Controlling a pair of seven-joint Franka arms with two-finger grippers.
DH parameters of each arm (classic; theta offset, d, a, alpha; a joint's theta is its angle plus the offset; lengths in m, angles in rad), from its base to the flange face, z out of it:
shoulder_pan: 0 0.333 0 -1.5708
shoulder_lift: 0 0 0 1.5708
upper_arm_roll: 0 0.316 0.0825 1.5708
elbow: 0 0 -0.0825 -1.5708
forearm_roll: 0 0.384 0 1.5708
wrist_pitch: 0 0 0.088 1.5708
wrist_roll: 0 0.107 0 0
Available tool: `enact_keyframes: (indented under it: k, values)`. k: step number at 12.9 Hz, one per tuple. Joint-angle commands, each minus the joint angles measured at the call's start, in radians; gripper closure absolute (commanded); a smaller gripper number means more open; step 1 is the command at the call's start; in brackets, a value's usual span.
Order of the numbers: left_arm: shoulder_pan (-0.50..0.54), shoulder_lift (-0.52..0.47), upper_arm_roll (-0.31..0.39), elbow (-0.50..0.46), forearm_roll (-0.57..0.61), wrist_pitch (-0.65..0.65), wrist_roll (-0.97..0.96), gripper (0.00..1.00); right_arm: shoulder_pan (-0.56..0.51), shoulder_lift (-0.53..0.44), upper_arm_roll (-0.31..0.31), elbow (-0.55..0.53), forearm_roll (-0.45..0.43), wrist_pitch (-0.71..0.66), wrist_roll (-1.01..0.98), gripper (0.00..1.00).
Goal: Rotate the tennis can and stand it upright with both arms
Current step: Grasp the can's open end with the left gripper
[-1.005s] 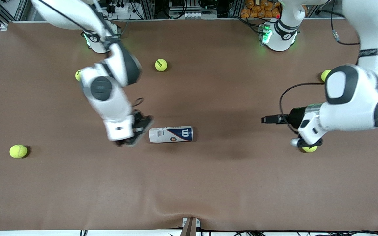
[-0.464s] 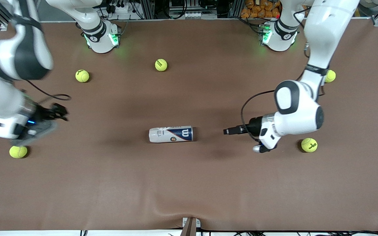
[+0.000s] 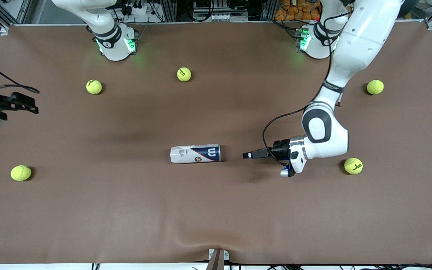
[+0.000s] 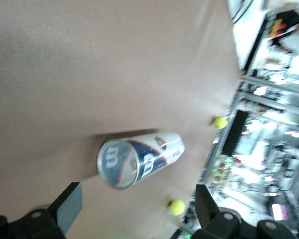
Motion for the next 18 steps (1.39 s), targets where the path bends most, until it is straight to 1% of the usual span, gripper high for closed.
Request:
enact_keyframes:
  k: [1, 3, 5, 6, 7, 9, 10, 12, 15, 17, 18]
  values:
    - [-0.031, 0.05, -0.003, 0.037, -0.144, 0.011, 0.09, 0.0, -0.075, -0.084, 0.084, -0.011, 0.015, -0.07, 0.159, 0.0]
    - [-0.045, 0.067, -0.003, 0.039, -0.192, 0.011, 0.121, 0.0, -0.067, -0.121, 0.084, -0.011, 0.015, -0.086, 0.217, 0.0]
    - [-0.048, 0.096, -0.003, 0.042, -0.192, 0.011, 0.139, 0.0, -0.064, -0.121, 0.084, 0.004, 0.015, -0.086, 0.24, 0.0]
    - [-0.064, 0.11, -0.003, 0.06, -0.195, 0.011, 0.164, 0.02, -0.064, -0.121, 0.084, 0.021, 0.014, -0.086, 0.241, 0.0]
    - [-0.067, 0.128, -0.005, 0.077, -0.204, 0.011, 0.181, 0.08, -0.066, -0.118, 0.081, 0.041, 0.014, -0.087, 0.242, 0.0]
    - [-0.1, 0.145, -0.005, 0.092, -0.262, 0.011, 0.207, 0.12, -0.064, -0.111, 0.08, 0.091, 0.014, -0.093, 0.272, 0.0]
    - [-0.11, 0.16, -0.005, 0.111, -0.279, 0.011, 0.219, 0.15, -0.057, -0.109, 0.086, 0.096, 0.017, -0.092, 0.314, 0.0]
    - [-0.122, 0.168, -0.005, 0.119, -0.283, 0.011, 0.245, 0.21, -0.03, -0.102, 0.084, 0.139, 0.017, -0.092, 0.331, 0.0]
    - [-0.145, 0.173, -0.005, 0.119, -0.284, 0.011, 0.25, 0.26, -0.027, -0.086, 0.084, 0.134, 0.017, -0.096, 0.322, 0.0]
    - [-0.159, 0.19, -0.007, 0.14, -0.293, 0.009, 0.271, 0.3, -0.032, -0.063, 0.083, 0.134, 0.018, -0.058, 0.322, 0.0]
    - [-0.175, 0.206, -0.007, 0.151, -0.319, 0.009, 0.279, 0.32, -0.026, -0.056, 0.081, 0.133, 0.011, -0.047, 0.32, 0.0]
